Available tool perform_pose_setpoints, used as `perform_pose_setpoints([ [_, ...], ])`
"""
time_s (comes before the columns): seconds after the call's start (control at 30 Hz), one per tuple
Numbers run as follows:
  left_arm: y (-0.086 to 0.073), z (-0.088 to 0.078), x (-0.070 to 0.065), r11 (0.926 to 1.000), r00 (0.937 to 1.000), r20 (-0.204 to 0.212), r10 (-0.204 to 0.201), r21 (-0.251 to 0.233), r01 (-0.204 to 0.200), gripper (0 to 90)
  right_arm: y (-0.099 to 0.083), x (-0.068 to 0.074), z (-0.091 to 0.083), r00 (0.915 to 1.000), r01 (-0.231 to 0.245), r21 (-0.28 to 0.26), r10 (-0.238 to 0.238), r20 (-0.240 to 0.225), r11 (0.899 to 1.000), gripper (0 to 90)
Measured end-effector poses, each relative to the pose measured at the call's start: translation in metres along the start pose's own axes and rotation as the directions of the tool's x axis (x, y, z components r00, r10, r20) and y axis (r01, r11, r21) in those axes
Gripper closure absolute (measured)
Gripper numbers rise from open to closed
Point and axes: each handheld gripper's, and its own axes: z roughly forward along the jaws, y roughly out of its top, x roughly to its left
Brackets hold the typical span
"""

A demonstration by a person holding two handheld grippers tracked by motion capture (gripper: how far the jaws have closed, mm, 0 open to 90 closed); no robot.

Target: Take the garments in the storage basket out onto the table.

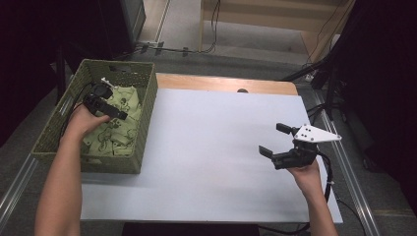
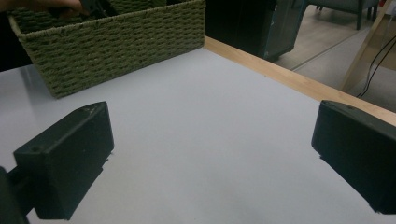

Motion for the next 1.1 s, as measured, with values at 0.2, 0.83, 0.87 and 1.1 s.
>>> perform_pose_setpoints([
  [0.2,0.004,-0.013,-0.005,0.9985,0.9992,-0.019,-0.034,-0.044,0.033,0.1,0.0,0.0,0.003,1.0,-0.001,0.006,0.001,-0.002,1.0,0.0],
  [0.83,0.032,0.012,0.0,0.9864,0.998,-0.057,-0.027,0.161,0.036,0.2,-0.001,-0.002,0.0,1.0,-0.003,-0.002,0.003,0.003,1.0,0.0],
  [0.87,0.033,0.014,0.0,0.9852,0.9987,-0.042,-0.03,0.167,0.037,0.3,-0.001,-0.002,0.0,1.0,-0.003,-0.001,0.003,0.002,1.0,0.0],
  [1.1,0.03,0.029,0.003,0.9726,0.9994,-0.012,-0.031,0.23,0.033,2.6,-0.001,-0.001,0.0,1.0,0.003,-0.001,-0.003,0.0,1.0,0.0],
])
